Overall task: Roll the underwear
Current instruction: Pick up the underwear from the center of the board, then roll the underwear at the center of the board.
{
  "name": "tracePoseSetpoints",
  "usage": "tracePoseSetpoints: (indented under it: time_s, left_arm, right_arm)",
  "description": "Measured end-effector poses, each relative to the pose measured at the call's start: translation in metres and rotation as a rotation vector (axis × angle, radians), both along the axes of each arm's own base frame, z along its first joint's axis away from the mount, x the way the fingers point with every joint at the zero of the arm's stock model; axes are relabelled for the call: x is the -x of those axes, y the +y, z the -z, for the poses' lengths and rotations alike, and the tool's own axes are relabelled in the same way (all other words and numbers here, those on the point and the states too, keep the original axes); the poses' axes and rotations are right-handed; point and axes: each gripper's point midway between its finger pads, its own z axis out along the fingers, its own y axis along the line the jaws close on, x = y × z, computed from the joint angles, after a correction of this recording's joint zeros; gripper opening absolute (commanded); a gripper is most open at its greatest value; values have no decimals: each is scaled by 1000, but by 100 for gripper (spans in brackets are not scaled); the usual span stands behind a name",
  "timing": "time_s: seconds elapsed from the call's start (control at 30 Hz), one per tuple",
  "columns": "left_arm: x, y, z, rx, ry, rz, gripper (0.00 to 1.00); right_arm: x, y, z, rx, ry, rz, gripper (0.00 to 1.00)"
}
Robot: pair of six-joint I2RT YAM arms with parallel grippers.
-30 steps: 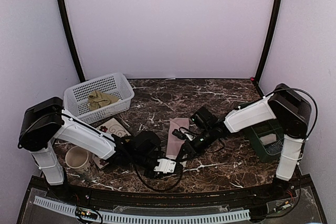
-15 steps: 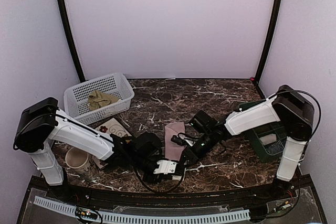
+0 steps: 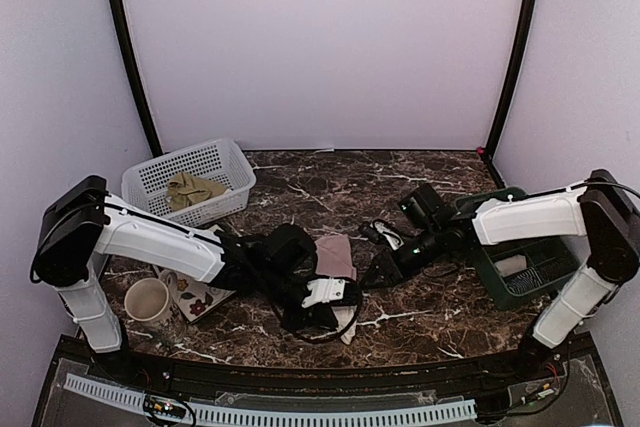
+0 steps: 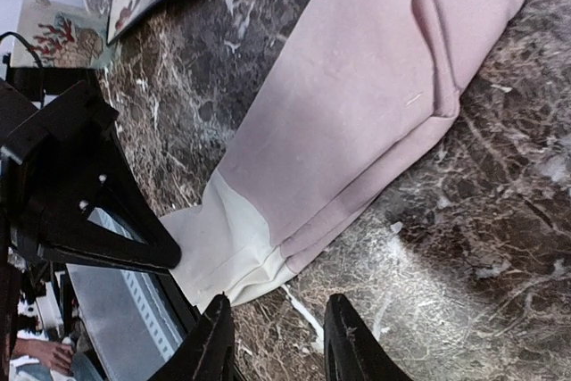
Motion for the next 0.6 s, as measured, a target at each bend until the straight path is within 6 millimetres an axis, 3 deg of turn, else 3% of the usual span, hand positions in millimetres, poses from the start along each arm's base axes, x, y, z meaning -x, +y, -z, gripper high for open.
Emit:
tracePoseSetpoints:
  time_s: [0.2,0.6]
  left_arm:
    - [-30,1,2,-12,49,-58,0]
    - [-71,10,17,-45,98,-180,0]
  right_arm:
    - [-4,-10,-12,-23,-36,47,36]
    - [0,-15,-5,-22,1,92,35]
